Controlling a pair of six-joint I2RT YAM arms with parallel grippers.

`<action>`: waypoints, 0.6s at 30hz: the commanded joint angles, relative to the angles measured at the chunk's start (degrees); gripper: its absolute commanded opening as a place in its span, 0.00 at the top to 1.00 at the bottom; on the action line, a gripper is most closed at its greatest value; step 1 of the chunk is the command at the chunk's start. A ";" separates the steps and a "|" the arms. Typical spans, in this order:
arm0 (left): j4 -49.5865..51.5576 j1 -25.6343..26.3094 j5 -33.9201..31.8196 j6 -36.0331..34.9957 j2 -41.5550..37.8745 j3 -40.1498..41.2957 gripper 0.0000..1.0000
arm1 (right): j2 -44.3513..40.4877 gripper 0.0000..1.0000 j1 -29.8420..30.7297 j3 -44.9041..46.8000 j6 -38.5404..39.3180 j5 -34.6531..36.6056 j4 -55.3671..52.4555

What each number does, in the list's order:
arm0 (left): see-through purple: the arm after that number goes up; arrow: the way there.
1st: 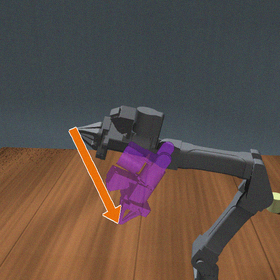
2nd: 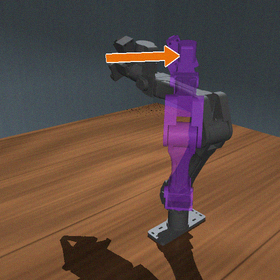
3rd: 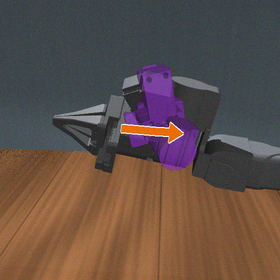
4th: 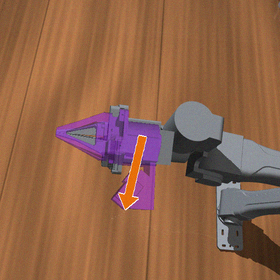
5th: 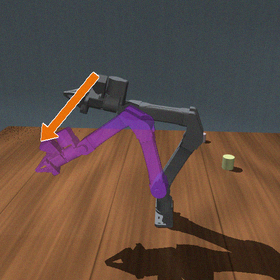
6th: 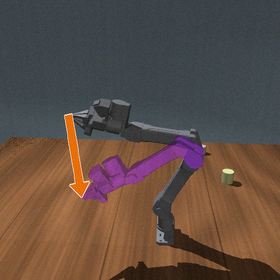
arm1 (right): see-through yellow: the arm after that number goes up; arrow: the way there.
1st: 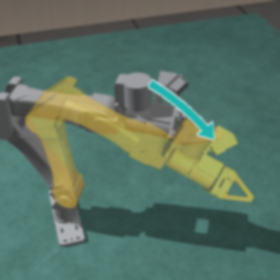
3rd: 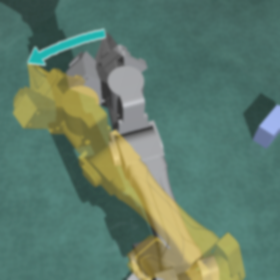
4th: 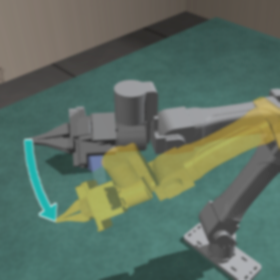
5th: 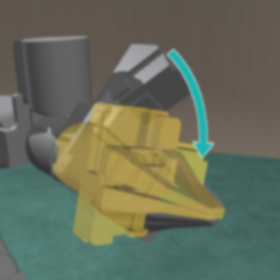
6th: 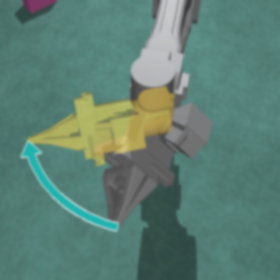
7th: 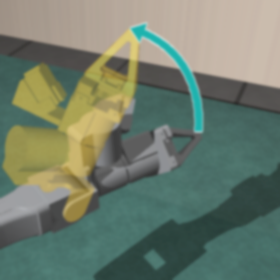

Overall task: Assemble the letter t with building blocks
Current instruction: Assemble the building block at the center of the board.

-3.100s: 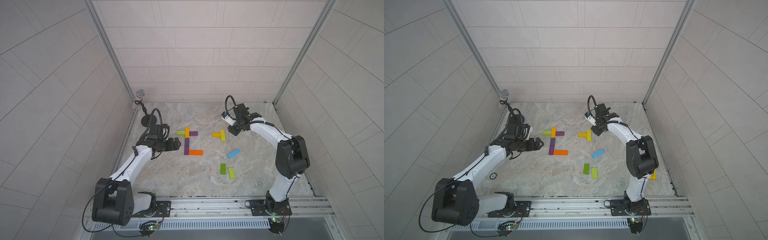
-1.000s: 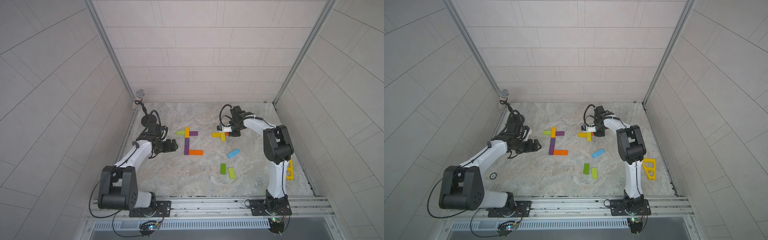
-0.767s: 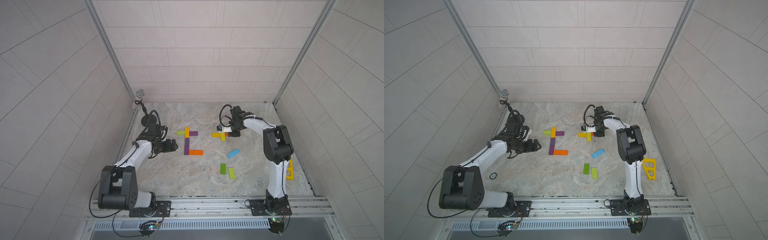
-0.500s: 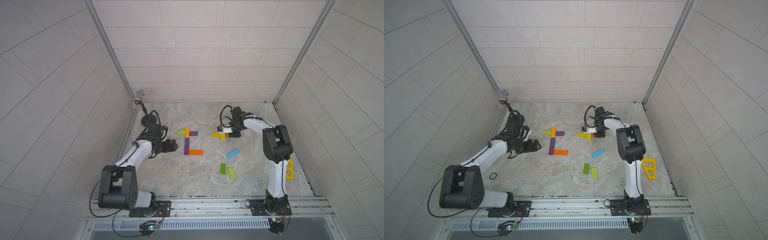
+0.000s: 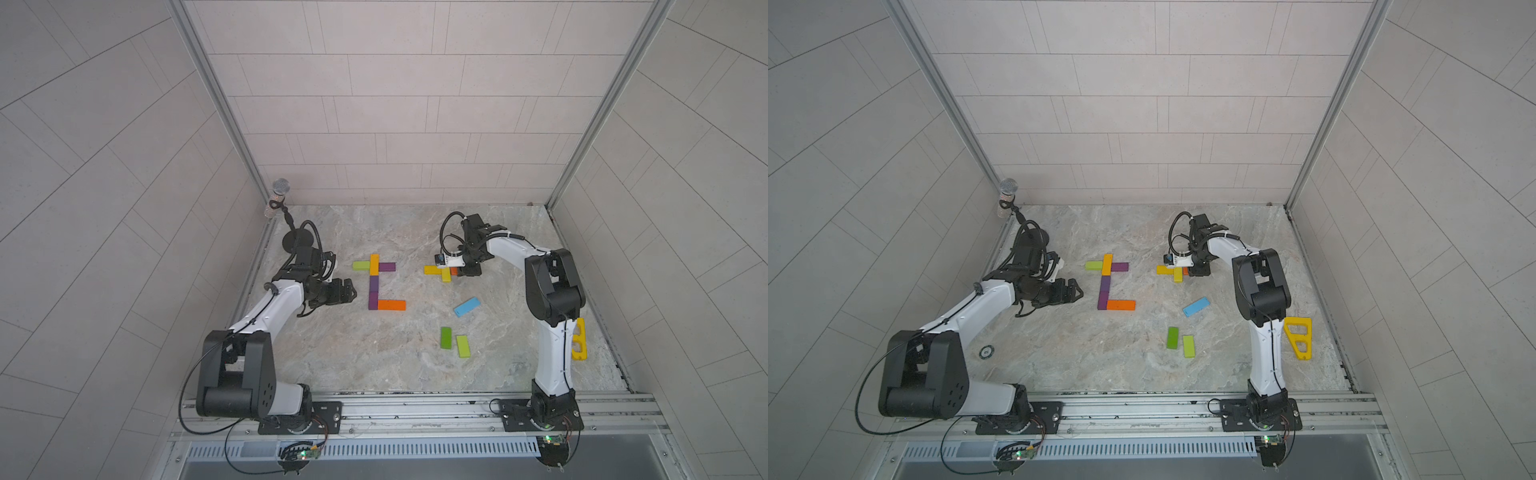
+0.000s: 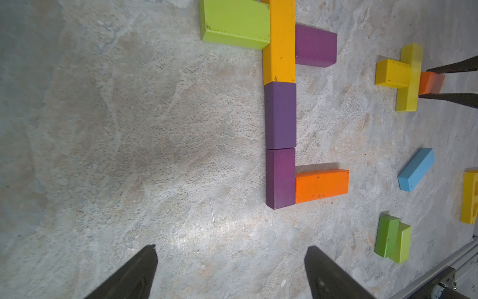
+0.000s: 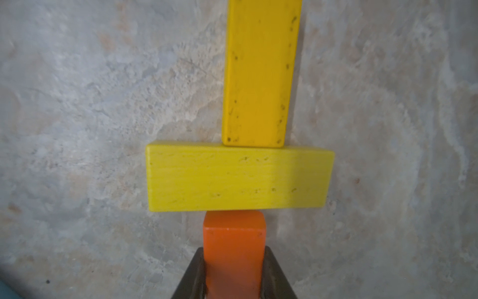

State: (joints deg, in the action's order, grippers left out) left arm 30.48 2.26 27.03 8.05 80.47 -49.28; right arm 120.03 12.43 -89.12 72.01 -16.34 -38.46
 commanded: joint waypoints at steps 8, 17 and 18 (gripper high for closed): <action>0.41 -0.33 1.09 -1.20 0.37 -0.68 0.06 | 1.37 1.00 -0.21 0.02 -0.75 -1.04 -0.70; 0.37 -0.33 1.45 -1.18 0.47 -0.59 0.06 | 1.70 0.98 0.01 0.05 -0.94 -0.96 -0.38; 0.37 -0.33 1.46 -1.18 0.48 -0.60 0.06 | 1.78 0.97 0.05 -0.09 -0.99 -0.91 -0.31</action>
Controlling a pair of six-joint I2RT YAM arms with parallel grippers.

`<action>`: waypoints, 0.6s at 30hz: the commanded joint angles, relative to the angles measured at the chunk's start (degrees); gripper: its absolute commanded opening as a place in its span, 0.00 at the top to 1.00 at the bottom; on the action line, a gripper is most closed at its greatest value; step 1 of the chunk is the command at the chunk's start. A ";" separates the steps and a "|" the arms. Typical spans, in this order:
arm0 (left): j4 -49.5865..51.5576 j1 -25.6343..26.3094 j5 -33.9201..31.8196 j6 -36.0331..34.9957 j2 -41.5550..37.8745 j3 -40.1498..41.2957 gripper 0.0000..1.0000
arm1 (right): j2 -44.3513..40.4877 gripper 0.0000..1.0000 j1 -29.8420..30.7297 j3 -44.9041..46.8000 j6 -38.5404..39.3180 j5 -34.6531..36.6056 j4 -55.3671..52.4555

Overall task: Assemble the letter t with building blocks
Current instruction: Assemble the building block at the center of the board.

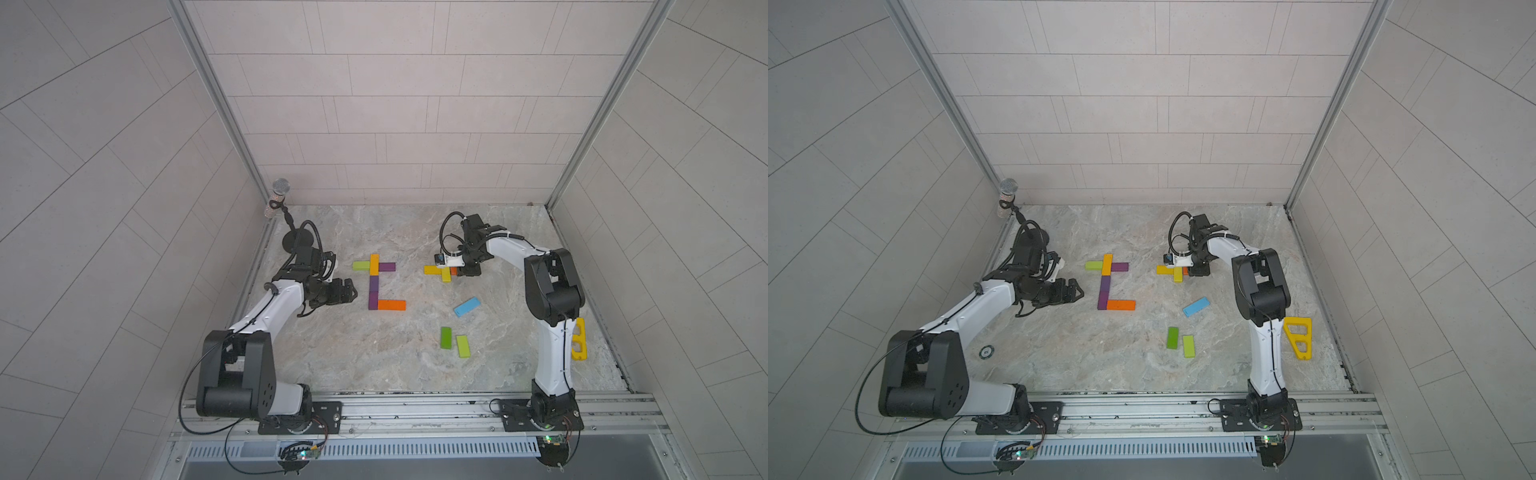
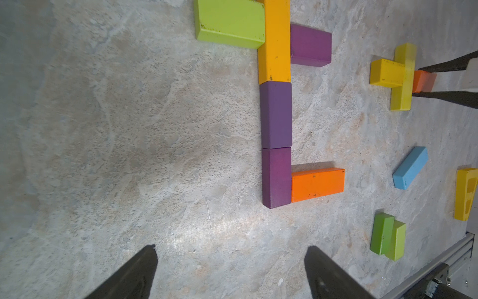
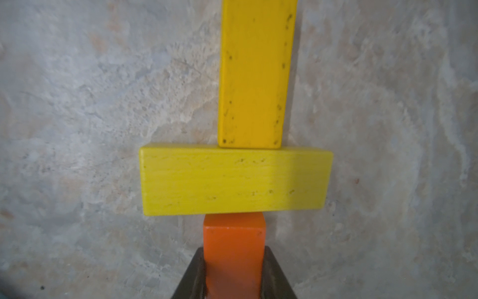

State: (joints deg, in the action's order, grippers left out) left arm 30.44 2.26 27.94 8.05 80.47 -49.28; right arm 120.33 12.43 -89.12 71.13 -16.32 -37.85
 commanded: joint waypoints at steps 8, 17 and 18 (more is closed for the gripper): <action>0.33 -0.33 0.71 -1.23 0.58 -0.38 0.06 | 1.66 0.81 0.41 0.02 -0.21 -0.73 -0.86; 0.15 -0.46 0.88 -1.21 0.74 -0.22 0.06 | 1.48 0.69 0.41 0.18 -0.19 -0.99 -1.08; 0.15 -0.42 0.97 -1.21 0.76 -0.21 0.06 | 1.48 0.67 0.41 0.18 -0.14 -1.00 -1.00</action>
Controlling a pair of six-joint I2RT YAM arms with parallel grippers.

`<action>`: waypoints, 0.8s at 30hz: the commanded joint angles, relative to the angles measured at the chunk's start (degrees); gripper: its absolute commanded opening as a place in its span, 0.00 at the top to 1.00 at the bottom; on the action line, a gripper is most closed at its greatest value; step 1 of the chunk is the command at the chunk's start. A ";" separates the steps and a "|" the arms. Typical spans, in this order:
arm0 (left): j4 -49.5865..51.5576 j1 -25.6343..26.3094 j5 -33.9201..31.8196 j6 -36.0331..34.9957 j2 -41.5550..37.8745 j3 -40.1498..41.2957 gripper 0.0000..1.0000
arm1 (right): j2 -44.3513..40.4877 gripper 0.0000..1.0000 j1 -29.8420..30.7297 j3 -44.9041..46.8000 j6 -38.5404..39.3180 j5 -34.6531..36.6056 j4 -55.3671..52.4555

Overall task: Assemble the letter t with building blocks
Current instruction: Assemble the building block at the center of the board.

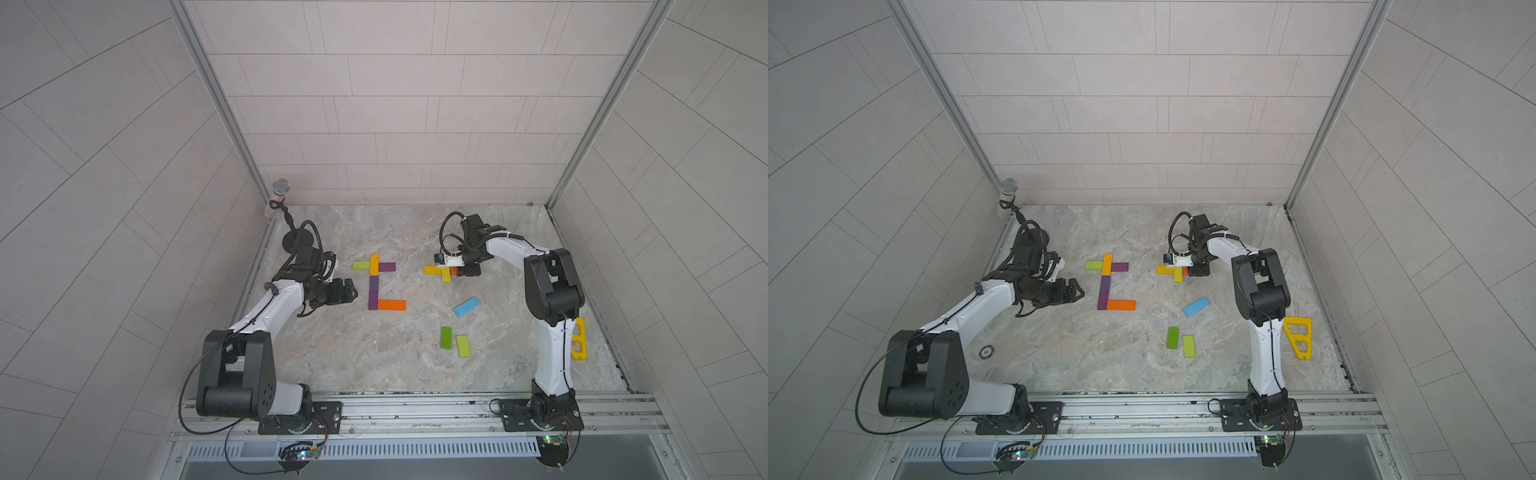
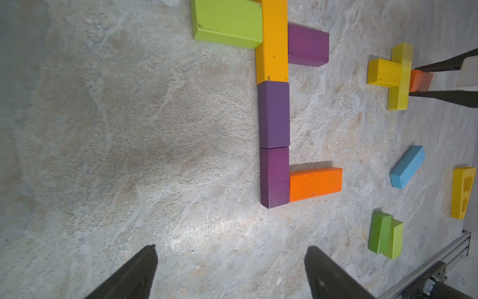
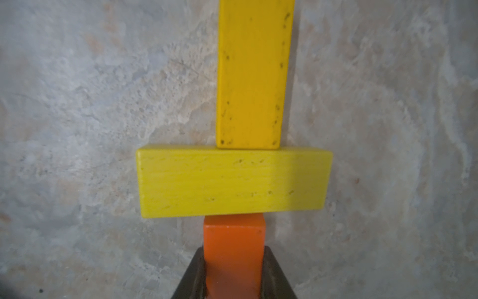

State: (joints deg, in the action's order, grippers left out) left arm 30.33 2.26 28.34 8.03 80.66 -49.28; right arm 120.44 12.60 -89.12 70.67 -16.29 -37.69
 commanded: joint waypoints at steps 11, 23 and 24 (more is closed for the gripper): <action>0.04 -0.35 0.93 -1.18 0.77 -0.12 0.06 | 1.26 0.39 0.23 0.22 -0.01 -1.05 -1.15; -1.67 -0.35 3.07 -0.39 -0.06 -0.03 0.06 | -7.72 0.35 0.66 0.18 -4.81 -2.25 -3.28; -2.30 -0.39 3.62 0.24 -0.05 -0.03 0.06 | -9.45 0.34 0.84 0.26 -5.50 -2.20 -3.36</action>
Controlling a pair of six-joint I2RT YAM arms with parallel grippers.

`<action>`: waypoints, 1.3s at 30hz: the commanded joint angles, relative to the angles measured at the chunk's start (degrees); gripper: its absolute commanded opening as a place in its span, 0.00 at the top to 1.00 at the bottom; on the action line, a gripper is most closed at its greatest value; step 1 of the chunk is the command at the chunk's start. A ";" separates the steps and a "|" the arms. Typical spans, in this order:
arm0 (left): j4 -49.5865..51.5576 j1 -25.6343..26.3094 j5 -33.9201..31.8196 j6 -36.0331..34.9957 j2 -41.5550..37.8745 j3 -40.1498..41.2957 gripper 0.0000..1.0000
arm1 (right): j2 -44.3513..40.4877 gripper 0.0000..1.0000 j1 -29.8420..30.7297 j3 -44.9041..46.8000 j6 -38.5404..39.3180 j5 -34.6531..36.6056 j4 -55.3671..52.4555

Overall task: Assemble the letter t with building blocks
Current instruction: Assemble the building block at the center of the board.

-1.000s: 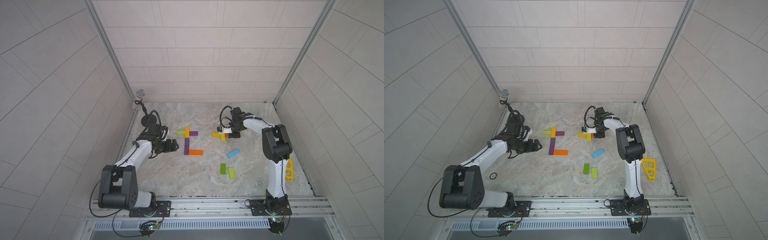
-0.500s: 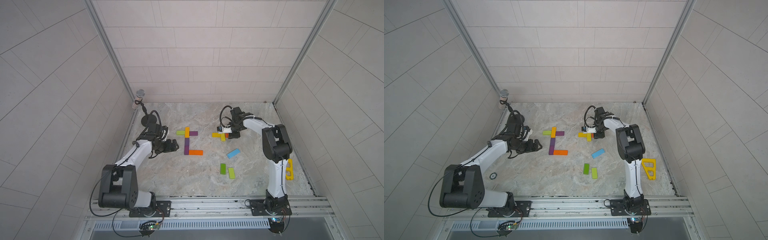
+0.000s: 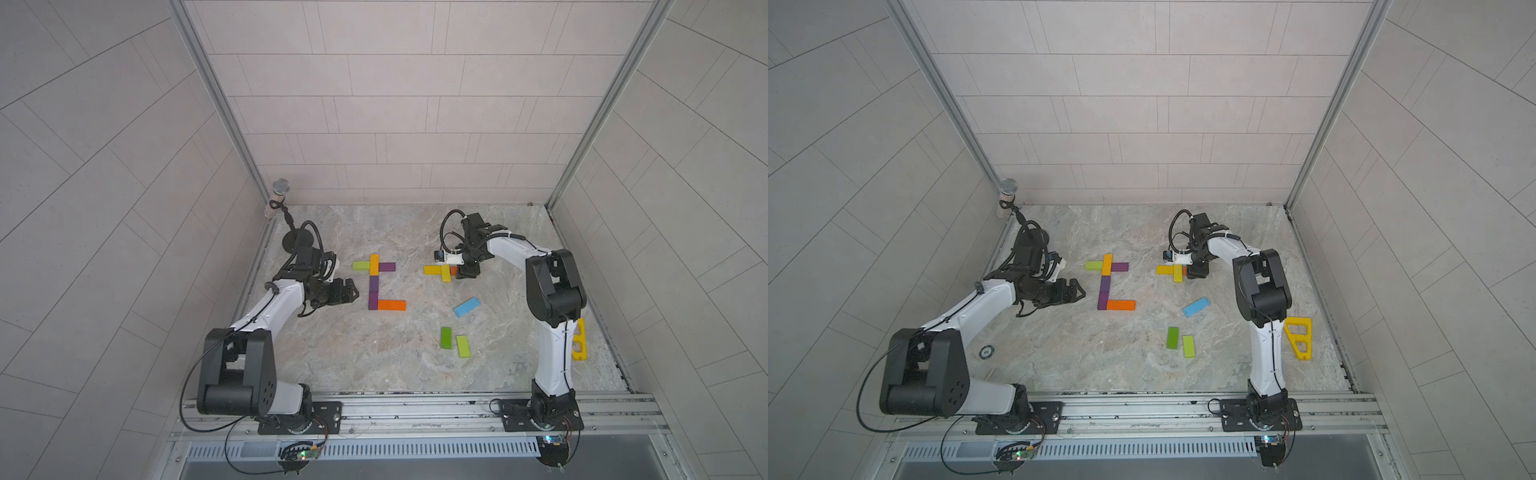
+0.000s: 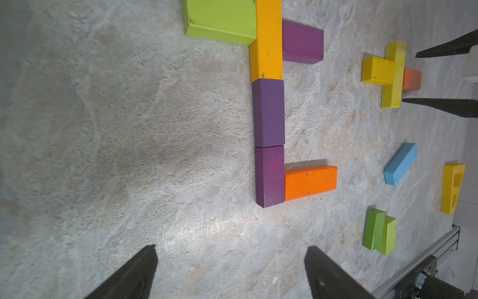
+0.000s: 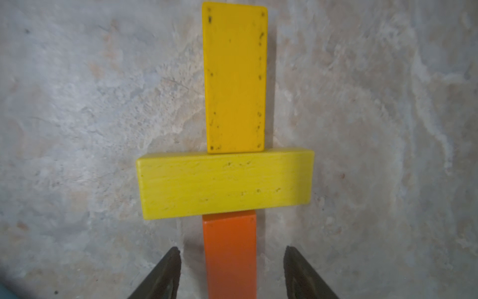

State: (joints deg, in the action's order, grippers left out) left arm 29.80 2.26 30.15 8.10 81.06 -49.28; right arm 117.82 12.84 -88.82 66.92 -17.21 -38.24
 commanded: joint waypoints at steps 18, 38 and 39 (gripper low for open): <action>-10.79 -0.25 2.83 5.72 -3.25 4.32 0.08 | -6.44 0.00 0.86 -9.76 -63.29 21.41 -10.94; -13.19 -0.52 2.10 6.19 -5.82 7.98 0.08 | -2.94 0.60 -3.44 -0.91 -78.52 12.33 -4.04; -13.19 -0.51 2.04 6.15 -5.84 8.13 0.08 | -3.08 0.60 -3.44 -0.35 -78.52 12.14 -3.48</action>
State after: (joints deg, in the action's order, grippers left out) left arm 17.30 2.22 32.75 14.57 75.77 -41.85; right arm 114.78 9.63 -90.91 -9.23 -4.10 -42.41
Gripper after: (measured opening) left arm 0.919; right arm 0.401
